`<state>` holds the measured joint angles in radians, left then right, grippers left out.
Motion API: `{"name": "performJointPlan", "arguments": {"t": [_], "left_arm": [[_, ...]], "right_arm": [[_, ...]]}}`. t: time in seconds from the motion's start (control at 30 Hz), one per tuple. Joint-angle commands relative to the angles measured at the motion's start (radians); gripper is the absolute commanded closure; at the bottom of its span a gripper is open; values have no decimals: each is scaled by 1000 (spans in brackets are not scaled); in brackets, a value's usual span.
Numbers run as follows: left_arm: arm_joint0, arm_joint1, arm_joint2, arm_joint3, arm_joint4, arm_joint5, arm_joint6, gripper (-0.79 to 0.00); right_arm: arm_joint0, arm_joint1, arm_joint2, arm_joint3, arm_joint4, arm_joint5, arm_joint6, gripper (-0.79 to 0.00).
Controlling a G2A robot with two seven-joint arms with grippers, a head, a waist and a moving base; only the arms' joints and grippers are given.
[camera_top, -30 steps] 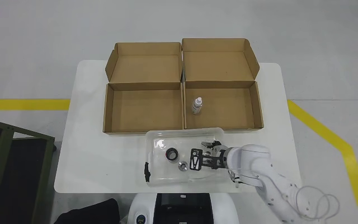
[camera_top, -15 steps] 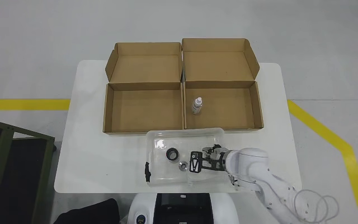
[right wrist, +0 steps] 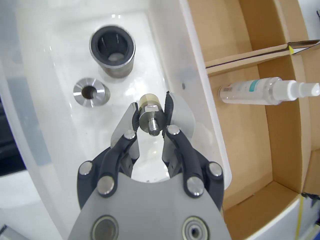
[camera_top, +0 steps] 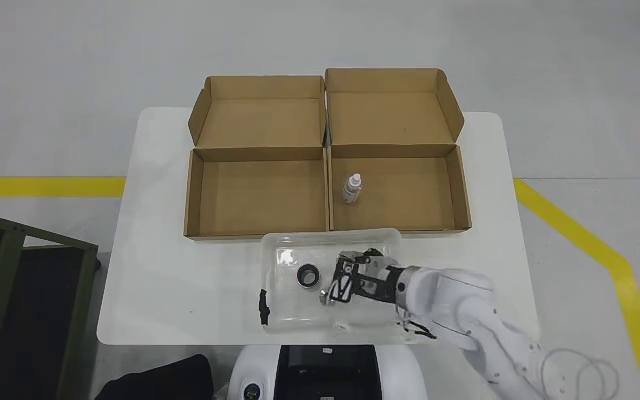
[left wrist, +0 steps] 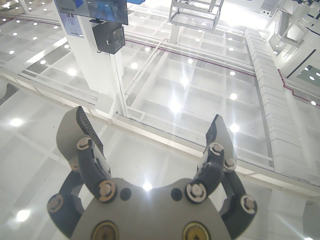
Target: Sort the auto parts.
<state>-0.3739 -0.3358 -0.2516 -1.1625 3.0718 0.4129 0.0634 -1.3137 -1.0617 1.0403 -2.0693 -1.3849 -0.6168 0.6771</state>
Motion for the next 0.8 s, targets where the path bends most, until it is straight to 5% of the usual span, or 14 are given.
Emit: {"name": "performJointPlan", "arguments": {"t": [0.0,0.37,0.77], "left_arm": [[0,0,0,0,0,0,0,-785],[0,0,0,0,0,0,0,-785],[0,0,0,0,0,0,0,-785]], "right_arm": [[-13,4,35,9,17,-4,-118,0],[-78,11,124,-82,45,26,-433,0],[27,0,203,-109,177,95,-527,0]]}}
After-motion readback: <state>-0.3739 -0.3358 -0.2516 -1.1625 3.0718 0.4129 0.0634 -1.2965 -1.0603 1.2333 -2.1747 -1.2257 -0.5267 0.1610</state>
